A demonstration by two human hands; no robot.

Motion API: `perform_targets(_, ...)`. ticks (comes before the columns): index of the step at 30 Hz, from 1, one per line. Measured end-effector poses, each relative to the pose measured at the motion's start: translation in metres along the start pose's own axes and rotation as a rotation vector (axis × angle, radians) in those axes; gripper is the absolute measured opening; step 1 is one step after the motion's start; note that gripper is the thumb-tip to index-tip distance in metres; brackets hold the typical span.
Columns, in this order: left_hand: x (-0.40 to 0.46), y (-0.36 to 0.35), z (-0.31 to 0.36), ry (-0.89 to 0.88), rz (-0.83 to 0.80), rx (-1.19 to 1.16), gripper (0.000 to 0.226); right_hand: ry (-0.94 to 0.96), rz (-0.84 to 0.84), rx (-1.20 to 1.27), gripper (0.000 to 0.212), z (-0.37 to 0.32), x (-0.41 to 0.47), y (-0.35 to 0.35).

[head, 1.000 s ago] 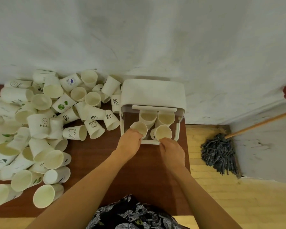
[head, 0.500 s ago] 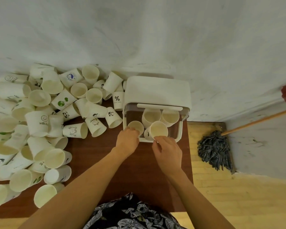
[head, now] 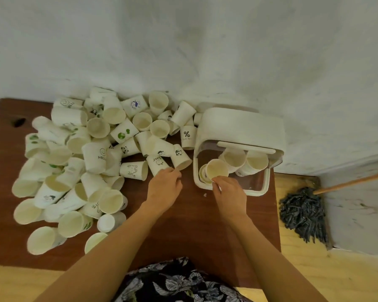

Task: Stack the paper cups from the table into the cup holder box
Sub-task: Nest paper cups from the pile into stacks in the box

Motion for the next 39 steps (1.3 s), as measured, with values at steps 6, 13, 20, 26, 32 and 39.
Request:
perform_targets(6,0.0,0.016,-0.03,0.063,-0.023,0.049,0.027,-0.046,-0.015,-0.045,0.028,-0.013,0.002,-0.01)
perform_targets(13,0.018,0.026,-0.071,0.204,0.003,0.06,0.029,-0.129,-0.14,0.19,0.021,-0.061,0.02,-0.043)
perform_targets(20,0.054,0.032,-0.092,0.221,0.01,0.032,0.043,-0.534,-0.201,0.416,0.024,-0.086,0.045,-0.09)
perform_targets(26,0.089,0.016,-0.1,0.163,-0.059,0.024,0.026,-1.003,-0.137,0.697,0.021,-0.099,0.061,-0.12)
perform_targets(32,0.088,0.021,-0.107,0.111,-0.027,-0.03,0.017,-1.186,-0.102,0.85,0.017,-0.104,0.071,-0.138)
perform_targets(39,0.065,0.064,-0.097,0.081,0.125,-0.124,0.016,-1.005,-0.088,0.88,0.004,-0.109,0.067,-0.116)
Point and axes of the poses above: each hand's wrist, its own x-axis towards the middle knuckle, its own y-axis out of the back of the hand, z = x × y, the point moved 4 cm from there along x, towards the middle knuckle, and after that the axes turned 7 degrees about z, right-handed, at the moved point
